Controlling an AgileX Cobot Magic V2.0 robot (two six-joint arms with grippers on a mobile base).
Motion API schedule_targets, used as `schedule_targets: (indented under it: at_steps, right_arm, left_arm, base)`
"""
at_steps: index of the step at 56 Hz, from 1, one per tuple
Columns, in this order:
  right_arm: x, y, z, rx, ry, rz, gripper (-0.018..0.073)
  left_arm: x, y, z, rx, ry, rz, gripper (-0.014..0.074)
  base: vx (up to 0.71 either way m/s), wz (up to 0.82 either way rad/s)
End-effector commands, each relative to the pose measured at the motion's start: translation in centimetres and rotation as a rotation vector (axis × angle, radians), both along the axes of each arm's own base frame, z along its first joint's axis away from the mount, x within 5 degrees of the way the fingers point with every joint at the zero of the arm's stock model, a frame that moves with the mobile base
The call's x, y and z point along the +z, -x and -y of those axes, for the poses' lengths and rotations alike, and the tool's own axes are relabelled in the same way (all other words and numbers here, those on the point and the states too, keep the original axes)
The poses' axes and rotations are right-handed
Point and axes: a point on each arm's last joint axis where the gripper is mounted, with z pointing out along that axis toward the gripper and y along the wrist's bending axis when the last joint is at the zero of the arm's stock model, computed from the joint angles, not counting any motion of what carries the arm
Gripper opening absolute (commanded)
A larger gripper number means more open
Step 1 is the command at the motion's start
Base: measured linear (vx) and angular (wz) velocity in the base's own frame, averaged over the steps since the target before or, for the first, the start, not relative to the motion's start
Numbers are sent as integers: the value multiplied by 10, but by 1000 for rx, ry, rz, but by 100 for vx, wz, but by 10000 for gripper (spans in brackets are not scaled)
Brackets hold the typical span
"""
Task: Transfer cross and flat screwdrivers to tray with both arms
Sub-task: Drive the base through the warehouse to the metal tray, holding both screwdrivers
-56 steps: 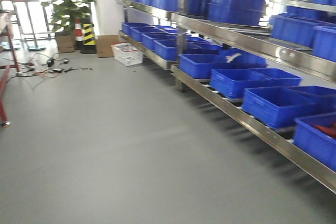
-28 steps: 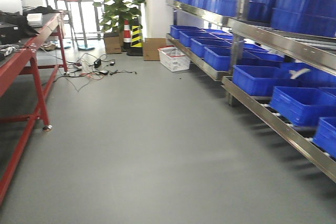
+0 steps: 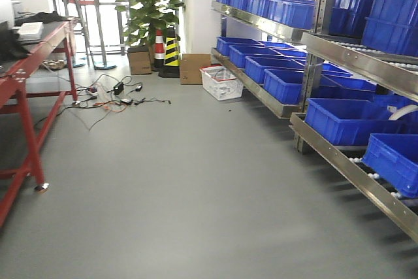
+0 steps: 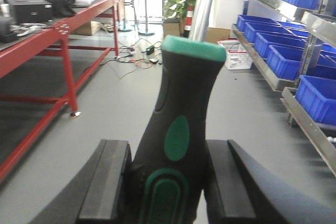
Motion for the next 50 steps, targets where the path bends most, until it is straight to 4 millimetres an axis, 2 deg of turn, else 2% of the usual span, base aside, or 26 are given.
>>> schedule_targets:
  at_steps: [1, 50]
  right_arm:
    - [16, -1, 2, -21, -25, 106, -8]
    - [16, -1, 2, -21, -25, 106, -8]
  left_arm:
    - [15, 0, 1, -6, 29, 107, 0]
    - [15, 0, 1, -6, 29, 107, 0]
  base:
    - [65, -17]
    - [61, -28]
